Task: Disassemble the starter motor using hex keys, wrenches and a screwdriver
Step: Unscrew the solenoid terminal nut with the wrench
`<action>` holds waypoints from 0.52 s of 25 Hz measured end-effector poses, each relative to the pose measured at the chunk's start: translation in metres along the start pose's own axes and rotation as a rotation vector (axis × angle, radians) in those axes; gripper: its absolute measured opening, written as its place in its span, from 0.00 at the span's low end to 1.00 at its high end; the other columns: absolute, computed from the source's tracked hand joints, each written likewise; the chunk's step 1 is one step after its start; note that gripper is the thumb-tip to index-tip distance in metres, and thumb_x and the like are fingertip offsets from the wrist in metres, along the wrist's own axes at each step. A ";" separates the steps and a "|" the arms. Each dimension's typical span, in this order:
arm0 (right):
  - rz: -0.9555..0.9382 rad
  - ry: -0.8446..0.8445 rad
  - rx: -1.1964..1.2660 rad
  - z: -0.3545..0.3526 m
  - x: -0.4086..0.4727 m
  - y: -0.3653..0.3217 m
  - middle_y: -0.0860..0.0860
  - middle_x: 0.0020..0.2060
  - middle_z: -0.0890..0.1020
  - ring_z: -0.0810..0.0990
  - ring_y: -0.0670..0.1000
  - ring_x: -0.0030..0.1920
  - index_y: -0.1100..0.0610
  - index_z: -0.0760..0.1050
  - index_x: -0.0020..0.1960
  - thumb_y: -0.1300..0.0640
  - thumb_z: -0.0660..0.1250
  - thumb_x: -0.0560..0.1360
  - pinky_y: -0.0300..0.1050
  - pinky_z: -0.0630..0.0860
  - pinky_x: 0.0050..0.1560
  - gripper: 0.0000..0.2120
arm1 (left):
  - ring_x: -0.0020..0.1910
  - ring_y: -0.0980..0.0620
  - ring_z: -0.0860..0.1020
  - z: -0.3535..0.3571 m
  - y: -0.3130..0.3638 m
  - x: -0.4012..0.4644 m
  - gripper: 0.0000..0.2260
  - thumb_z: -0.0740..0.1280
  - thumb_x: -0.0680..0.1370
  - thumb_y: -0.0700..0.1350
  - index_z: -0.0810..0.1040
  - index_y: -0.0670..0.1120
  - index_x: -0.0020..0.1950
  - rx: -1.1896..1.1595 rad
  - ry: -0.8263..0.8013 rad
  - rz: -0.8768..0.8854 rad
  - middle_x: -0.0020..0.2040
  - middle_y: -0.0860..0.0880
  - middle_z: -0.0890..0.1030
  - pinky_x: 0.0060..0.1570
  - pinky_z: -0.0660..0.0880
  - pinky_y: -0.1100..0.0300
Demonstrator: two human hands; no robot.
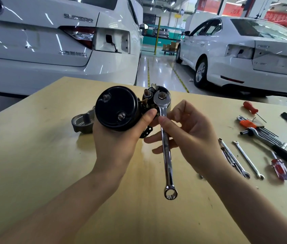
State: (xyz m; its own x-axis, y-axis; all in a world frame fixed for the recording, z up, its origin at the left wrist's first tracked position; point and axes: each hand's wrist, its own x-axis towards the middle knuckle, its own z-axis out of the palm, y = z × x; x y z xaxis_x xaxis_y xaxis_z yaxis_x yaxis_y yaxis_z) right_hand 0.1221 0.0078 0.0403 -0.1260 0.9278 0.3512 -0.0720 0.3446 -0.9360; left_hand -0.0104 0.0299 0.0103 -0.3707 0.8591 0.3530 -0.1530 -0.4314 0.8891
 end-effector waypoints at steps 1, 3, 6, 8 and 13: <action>0.004 0.010 -0.005 0.001 0.000 0.000 0.55 0.35 0.83 0.84 0.62 0.32 0.58 0.61 0.39 0.70 0.62 0.77 0.51 0.80 0.26 0.14 | 0.46 0.63 0.81 0.000 0.000 0.000 0.29 0.77 0.57 0.57 0.79 0.46 0.54 -0.009 0.000 0.001 0.44 0.57 0.84 0.43 0.73 0.73; 0.016 0.028 -0.022 0.001 -0.001 -0.001 0.55 0.34 0.82 0.83 0.61 0.29 0.58 0.61 0.39 0.70 0.62 0.77 0.51 0.78 0.24 0.14 | 0.47 0.63 0.81 0.001 0.000 0.000 0.30 0.77 0.57 0.57 0.78 0.46 0.55 -0.020 0.002 0.006 0.45 0.56 0.84 0.44 0.74 0.73; 0.054 0.080 -0.084 -0.005 -0.001 -0.009 0.57 0.33 0.82 0.78 0.57 0.22 0.58 0.63 0.41 0.69 0.63 0.77 0.42 0.70 0.17 0.12 | 0.48 0.60 0.81 0.000 -0.001 0.001 0.31 0.78 0.57 0.57 0.78 0.45 0.55 -0.023 -0.001 0.005 0.47 0.54 0.84 0.45 0.74 0.71; 0.106 0.038 -0.225 -0.015 0.005 -0.024 0.57 0.33 0.83 0.74 0.53 0.18 0.60 0.69 0.45 0.67 0.63 0.77 0.37 0.64 0.16 0.05 | 0.49 0.58 0.81 0.000 -0.001 0.002 0.31 0.78 0.57 0.57 0.78 0.44 0.55 -0.026 -0.008 0.001 0.48 0.53 0.84 0.48 0.75 0.70; 0.291 -0.371 -0.828 -0.044 0.048 -0.085 0.56 0.33 0.85 0.74 0.49 0.19 0.59 0.82 0.44 0.61 0.64 0.77 0.35 0.66 0.17 0.09 | 0.48 0.58 0.81 0.001 -0.003 0.004 0.30 0.78 0.57 0.52 0.79 0.42 0.56 -0.039 0.008 0.009 0.48 0.52 0.83 0.49 0.75 0.68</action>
State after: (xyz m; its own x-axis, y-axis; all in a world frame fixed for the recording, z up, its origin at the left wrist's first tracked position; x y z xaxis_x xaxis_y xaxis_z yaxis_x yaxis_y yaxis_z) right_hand 0.1658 0.0292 0.1354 -0.3442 0.9377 -0.0465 0.7174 0.2308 -0.6573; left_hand -0.0104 0.0355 0.0091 -0.3795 0.8530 0.3582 -0.1851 -0.4494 0.8740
